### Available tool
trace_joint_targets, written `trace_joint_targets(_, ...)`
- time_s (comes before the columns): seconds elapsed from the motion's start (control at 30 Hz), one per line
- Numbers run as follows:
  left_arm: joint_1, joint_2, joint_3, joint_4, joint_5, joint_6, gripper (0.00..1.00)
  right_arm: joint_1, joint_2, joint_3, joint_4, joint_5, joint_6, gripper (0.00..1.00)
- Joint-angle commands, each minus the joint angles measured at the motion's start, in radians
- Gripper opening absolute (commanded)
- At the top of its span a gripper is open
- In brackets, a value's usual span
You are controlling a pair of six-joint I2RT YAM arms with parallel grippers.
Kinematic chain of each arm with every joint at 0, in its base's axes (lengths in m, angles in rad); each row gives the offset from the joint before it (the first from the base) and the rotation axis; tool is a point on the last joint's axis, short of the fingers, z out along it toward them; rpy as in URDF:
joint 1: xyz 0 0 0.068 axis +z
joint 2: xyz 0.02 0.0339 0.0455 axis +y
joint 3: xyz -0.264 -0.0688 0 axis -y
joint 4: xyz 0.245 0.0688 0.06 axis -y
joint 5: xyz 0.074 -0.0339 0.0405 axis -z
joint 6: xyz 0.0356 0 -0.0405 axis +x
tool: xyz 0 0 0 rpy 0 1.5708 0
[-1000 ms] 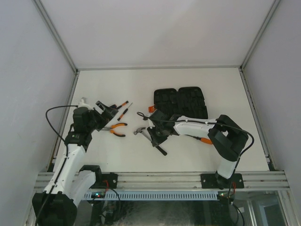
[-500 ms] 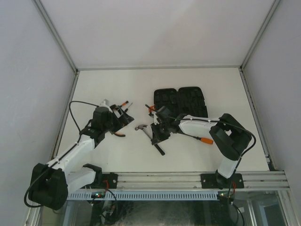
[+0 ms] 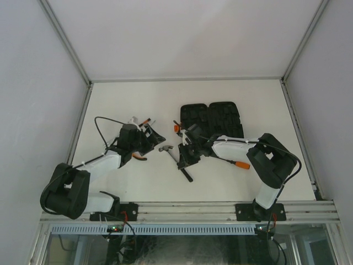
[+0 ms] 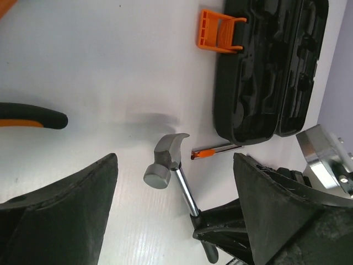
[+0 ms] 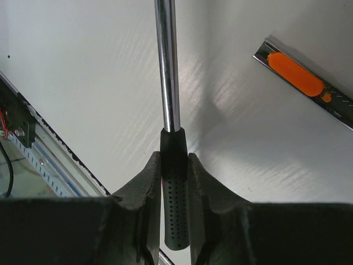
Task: Sort the tools into containers
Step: Pick up the hammer at the center of the board.
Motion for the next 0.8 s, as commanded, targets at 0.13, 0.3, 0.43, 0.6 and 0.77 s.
trace_joint_targets(0.13, -0.011, 0.131, -0.022, 0.222, 0.089, -0.066, 0.81, -0.014, -0.047, 0.003, 0.08, -0.01, 0.035, 0.0)
trace_joint_targets(0.3, -0.016, 0.198, -0.023, 0.297, 0.144, -0.102, 0.69, -0.016, -0.045, 0.003, 0.085, -0.009, 0.039, 0.0)
trace_joint_targets(0.43, -0.022, 0.212, -0.036, 0.316, 0.154, -0.117, 0.63, -0.016, -0.043, 0.003, 0.088, -0.005, 0.042, 0.0)
trace_joint_targets(0.6, -0.023, 0.216, -0.054, 0.324, 0.161, -0.123, 0.54, -0.016, -0.034, 0.003, 0.101, -0.004, 0.05, 0.0)
trace_joint_targets(0.77, -0.026, 0.232, -0.065, 0.348, 0.178, -0.137, 0.44, -0.01, -0.024, 0.019, 0.09, 0.019, 0.044, 0.0)
